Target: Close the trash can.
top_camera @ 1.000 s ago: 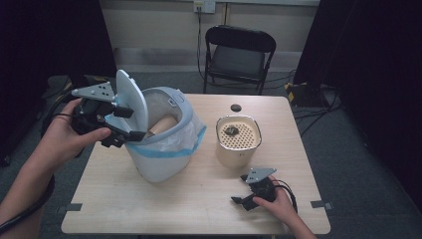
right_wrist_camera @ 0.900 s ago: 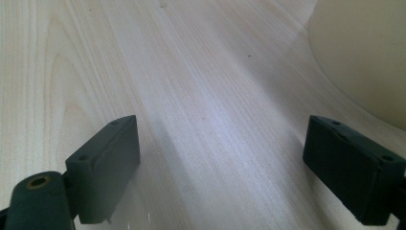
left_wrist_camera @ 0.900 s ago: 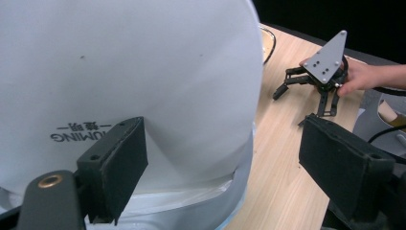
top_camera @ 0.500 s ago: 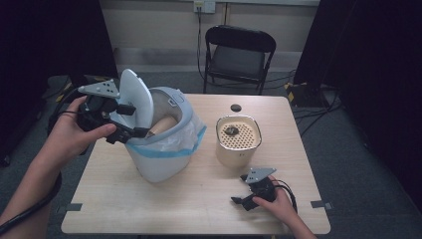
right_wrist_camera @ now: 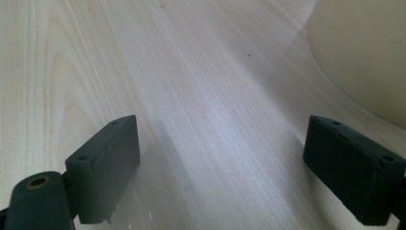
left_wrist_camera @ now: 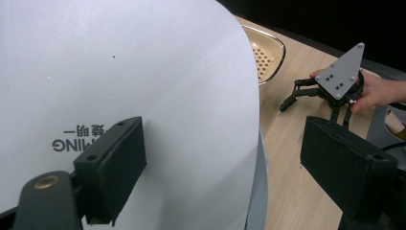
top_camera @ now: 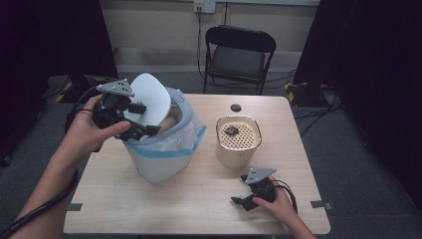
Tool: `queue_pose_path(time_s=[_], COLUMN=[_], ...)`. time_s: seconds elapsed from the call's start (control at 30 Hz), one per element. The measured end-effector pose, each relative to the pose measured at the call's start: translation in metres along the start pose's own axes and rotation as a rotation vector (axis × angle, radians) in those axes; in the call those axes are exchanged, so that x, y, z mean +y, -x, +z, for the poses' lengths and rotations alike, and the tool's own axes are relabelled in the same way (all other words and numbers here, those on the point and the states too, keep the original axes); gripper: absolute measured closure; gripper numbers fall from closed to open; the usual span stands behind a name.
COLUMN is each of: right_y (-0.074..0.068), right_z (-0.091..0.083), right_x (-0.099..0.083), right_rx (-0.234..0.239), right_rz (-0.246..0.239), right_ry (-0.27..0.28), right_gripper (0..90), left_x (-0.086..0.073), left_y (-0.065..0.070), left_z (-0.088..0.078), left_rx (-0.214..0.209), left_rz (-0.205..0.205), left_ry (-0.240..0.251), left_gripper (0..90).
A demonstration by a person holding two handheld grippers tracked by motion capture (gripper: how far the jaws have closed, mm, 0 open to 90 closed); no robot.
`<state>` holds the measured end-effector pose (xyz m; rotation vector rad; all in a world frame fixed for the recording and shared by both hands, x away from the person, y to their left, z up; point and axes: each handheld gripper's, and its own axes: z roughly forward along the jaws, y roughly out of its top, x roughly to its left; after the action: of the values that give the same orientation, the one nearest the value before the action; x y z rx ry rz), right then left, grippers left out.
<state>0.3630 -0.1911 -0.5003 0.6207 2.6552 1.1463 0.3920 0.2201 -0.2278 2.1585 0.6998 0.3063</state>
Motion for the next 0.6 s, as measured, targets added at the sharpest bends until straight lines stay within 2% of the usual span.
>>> queue_pose_path(time_s=[0.23, 0.33, 0.37, 0.6], right_y=[-0.001, -0.001, -0.001, -0.001], right_z=[0.0, 0.0, 0.0, 0.0], right_x=[0.0, 0.0, 0.0, 0.0], right_rx=[-0.002, -0.001, -0.001, -0.001], right_rz=[0.003, 0.001, 0.001, 0.001], right_ry=[0.0, 0.0, 0.0, 0.0], right_gripper=[11.8, 11.8, 11.7, 11.8], left_x=[0.004, 0.005, 0.006, 0.007], left_y=[0.001, 0.0, -0.001, -0.004], left_z=[0.007, 0.009, 0.009, 0.022], left_rx=[0.009, 0.006, 0.01, 0.024], left_rz=[-0.001, -0.025, -0.012, -0.029], left_ry=[-0.034, -0.037, -0.049, -0.046], left_gripper=[15.3, 16.1, 17.0, 26.5])
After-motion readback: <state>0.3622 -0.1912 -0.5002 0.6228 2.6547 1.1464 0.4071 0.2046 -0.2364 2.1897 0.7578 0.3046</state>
